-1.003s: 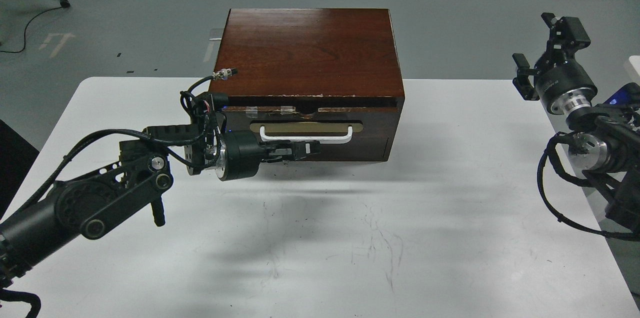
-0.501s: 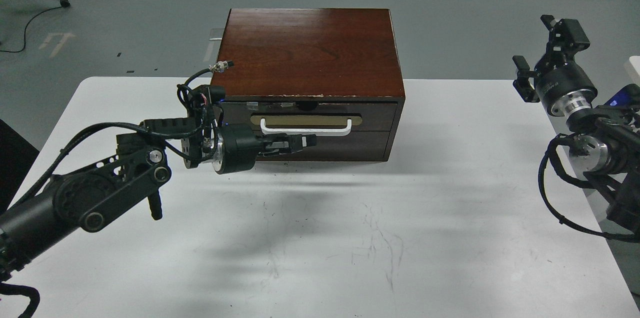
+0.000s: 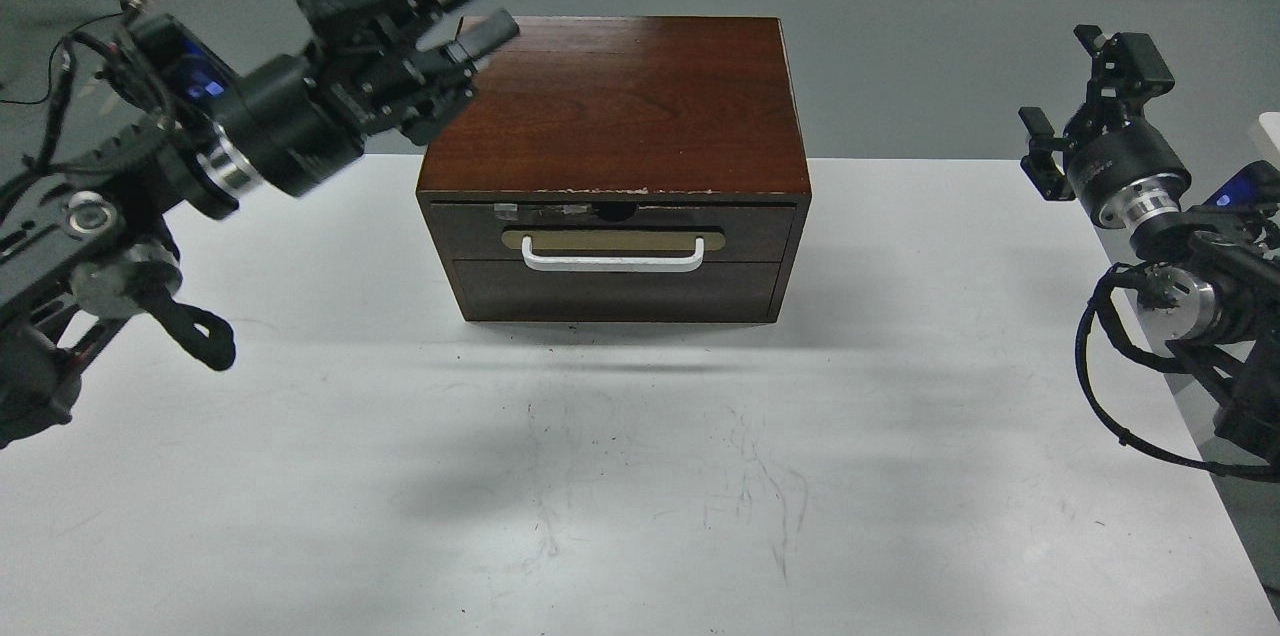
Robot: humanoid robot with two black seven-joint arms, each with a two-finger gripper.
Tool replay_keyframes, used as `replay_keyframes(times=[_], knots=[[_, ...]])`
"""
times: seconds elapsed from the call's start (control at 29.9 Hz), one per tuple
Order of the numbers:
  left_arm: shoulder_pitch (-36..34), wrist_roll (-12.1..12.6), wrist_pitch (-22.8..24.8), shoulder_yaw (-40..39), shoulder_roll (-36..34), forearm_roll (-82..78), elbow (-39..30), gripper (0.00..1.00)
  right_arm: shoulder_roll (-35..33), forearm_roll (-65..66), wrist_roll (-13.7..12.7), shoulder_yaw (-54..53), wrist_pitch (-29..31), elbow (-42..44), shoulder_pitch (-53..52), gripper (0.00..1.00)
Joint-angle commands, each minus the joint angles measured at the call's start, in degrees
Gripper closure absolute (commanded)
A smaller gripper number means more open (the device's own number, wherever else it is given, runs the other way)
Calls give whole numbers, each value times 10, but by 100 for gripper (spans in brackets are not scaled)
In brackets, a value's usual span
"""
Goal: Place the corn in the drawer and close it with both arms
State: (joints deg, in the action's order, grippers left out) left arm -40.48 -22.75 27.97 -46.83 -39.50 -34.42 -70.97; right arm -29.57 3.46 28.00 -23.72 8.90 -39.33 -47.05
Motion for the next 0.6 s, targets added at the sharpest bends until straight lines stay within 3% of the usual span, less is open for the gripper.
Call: replay_keyframes(times=[0.0, 0.03, 0.07, 0.13, 0.23, 0.3, 0.4, 0.43, 0.47, 0.53, 0.57], knots=[[-4, 147, -19, -11, 3, 80, 118, 2, 0, 1, 0, 2, 14, -38, 6, 0], [-2, 180, -23, -9, 5, 107, 140, 2, 0, 1, 0, 3, 19, -47, 7, 0], [0, 242, -34, -6, 7, 153, 185, 2, 0, 2, 0, 9, 23, -62, 9, 0], [1, 290, -42, -5, 21, 202, 245, 2, -1, 1, 0, 17, 21, -73, 9, 0], [2, 284, -40, -5, 37, 212, 275, 2, -1, 1, 0, 17, 18, -79, 10, 0], [5, 272, -42, -5, 39, 215, 275, 2, 0, 1, -18, 17, 16, -84, 10, 0], [5, 238, -48, -5, 44, 215, 275, 2, 6, 1, -22, 9, 9, -83, 10, 0], [5, 215, -48, -5, 45, 215, 275, 2, 6, 1, -20, 8, 8, -83, 10, 0], [5, 215, -48, -5, 45, 215, 275, 2, 6, 1, -20, 8, 8, -83, 10, 0], [5, 164, -49, -3, 56, 215, 275, 2, 6, 1, -20, 8, 11, -83, 8, 0], [5, 156, -50, -2, 59, 214, 275, 2, 6, 1, -20, 8, 12, -83, 7, 0]])
